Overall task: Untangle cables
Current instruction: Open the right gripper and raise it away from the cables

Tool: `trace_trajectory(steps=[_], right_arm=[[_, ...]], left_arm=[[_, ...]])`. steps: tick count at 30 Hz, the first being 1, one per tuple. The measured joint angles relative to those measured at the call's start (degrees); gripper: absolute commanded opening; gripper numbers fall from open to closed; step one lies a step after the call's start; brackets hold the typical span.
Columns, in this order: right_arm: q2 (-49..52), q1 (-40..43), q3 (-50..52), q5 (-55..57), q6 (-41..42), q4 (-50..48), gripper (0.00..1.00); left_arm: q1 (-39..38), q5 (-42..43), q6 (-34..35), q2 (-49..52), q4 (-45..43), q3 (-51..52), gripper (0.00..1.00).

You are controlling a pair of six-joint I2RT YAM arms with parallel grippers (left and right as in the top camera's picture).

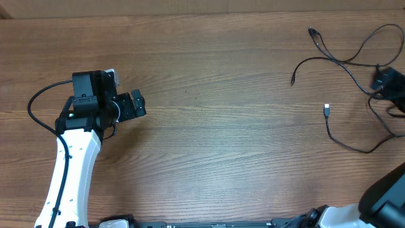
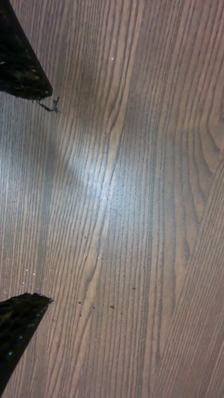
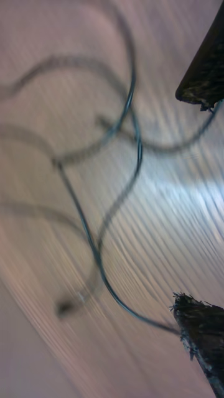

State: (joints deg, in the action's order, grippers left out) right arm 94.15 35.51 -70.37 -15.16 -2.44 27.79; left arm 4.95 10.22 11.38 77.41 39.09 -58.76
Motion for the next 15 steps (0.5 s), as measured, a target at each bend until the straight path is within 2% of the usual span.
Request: trace_trajectory(steps=[8,15], right_arm=[[-1.9,-19.4,0.0,10.2,-9.7,7.9,1.0],[-1.9,-34.7,0.0,19.1,-11.6,9.5,1.0]], left_arm=[[0.0,0.0,0.0,0.0,0.0,0.0,0.99],[0.0,0.0,0.0,0.0,0.0,0.0,1.0]])
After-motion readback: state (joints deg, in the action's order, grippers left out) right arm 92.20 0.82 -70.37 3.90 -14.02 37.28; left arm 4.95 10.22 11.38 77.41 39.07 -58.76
